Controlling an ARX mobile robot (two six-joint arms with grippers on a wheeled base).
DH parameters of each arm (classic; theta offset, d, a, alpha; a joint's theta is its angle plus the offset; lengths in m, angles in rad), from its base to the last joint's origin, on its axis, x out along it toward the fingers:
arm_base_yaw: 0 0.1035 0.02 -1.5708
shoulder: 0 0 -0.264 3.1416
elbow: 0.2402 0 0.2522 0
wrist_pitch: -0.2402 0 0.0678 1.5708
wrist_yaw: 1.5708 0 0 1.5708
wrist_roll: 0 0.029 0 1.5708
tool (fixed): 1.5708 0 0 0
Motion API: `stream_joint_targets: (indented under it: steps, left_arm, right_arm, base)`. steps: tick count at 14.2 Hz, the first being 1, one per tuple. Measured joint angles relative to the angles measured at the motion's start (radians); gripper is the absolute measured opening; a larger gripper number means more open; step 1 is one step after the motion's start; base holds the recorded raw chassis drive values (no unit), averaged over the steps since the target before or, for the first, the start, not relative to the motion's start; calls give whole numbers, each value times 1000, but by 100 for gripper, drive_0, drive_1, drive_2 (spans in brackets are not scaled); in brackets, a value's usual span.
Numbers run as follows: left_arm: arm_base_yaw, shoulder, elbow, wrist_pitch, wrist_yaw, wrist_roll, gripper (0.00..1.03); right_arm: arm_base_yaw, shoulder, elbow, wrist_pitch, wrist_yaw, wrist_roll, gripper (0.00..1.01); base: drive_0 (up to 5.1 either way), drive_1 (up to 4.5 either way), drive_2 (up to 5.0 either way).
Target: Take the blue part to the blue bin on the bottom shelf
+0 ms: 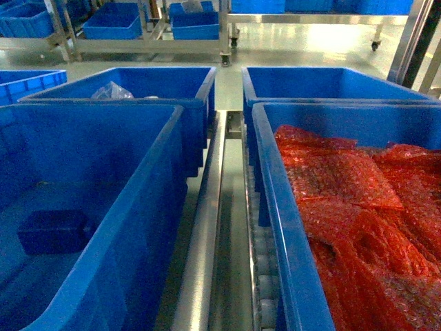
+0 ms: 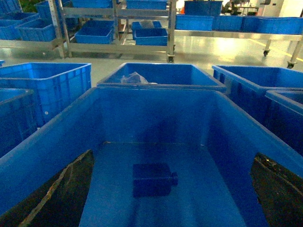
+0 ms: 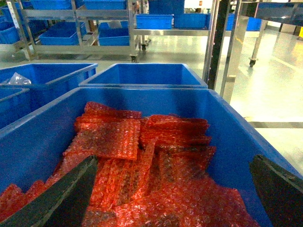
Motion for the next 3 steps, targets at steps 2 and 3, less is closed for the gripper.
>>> stream_joint_targets:
  steps: [2, 3]
  left_arm:
    - [0, 0, 0, 0, 0, 0, 98]
    - [0, 0, 0, 0, 0, 0, 98]
  right_arm:
    - [0, 0, 0, 0, 0, 0, 98]
    - [0, 0, 0, 0, 0, 0, 98]
  base:
    - [0, 0, 0]
    - [0, 0, 0]
